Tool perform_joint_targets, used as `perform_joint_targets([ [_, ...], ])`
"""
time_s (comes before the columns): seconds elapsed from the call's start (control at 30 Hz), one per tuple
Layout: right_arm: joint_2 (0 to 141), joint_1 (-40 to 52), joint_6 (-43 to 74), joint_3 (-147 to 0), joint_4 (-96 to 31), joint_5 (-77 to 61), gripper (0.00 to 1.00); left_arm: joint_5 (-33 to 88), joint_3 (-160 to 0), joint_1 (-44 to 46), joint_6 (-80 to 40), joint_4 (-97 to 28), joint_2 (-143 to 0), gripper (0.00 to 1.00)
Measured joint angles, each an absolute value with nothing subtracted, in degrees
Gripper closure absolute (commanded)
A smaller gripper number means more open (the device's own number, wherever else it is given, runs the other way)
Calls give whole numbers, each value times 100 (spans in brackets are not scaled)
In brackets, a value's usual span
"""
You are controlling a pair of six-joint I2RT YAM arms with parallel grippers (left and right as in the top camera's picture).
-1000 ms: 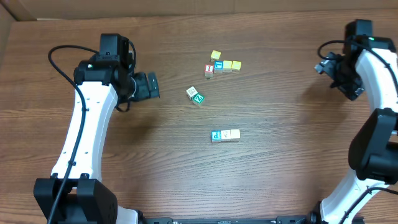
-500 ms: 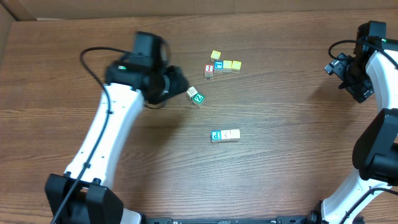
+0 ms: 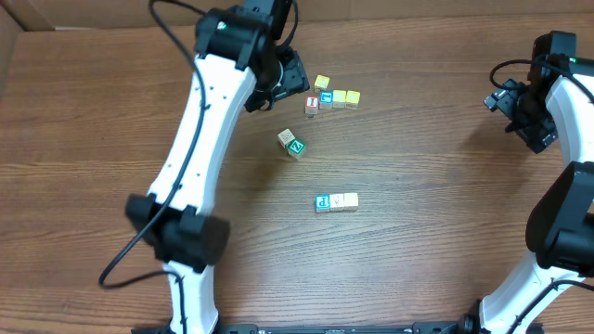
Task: Flip 5 blocks
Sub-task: 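Move the left gripper over the green Z block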
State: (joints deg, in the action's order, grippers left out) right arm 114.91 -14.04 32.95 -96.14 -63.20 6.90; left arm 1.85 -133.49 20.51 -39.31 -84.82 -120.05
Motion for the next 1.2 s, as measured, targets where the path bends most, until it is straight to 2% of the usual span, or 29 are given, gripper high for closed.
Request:
perform_joint_targets([
  [0.1,11491,-1404,3297,-9614,-6318,687,0,84,-13388,2132,-4038,-8667,-12473,35],
  [0.27,11491,-1406,3295,-9614,-6320,690,0,14,-13384,2248,-4425,-9080,-13163,32],
  [0.47,11491,-1404,3297,-9614,-6316,687,0,-93,-13380,2390,-4698,-9220,-13576,33],
  [0.63,11491,-1406,3297,-9614,-6320,690,0,-119,-13380,2458,-4952,-9212,-13753,39],
  [0.73,11491,-1406,3297,-9614,-6318,690,0,-132,-13380,2458,-5039,-9185,-13880,53],
  [0.77,11491,-1404,3297,-9614,-6320,690,0,-132,-13380,2458,-5052,-9179,-13922,55],
  [0.93,11491,-1406,3299,-9614,-6320,685,0,-235,-13375,2456,-4698,-9470,-13955,39],
  [1.2,11491,-1404,3297,-9614,-6322,687,0,-513,-13277,2561,-4427,-9647,-12827,35],
])
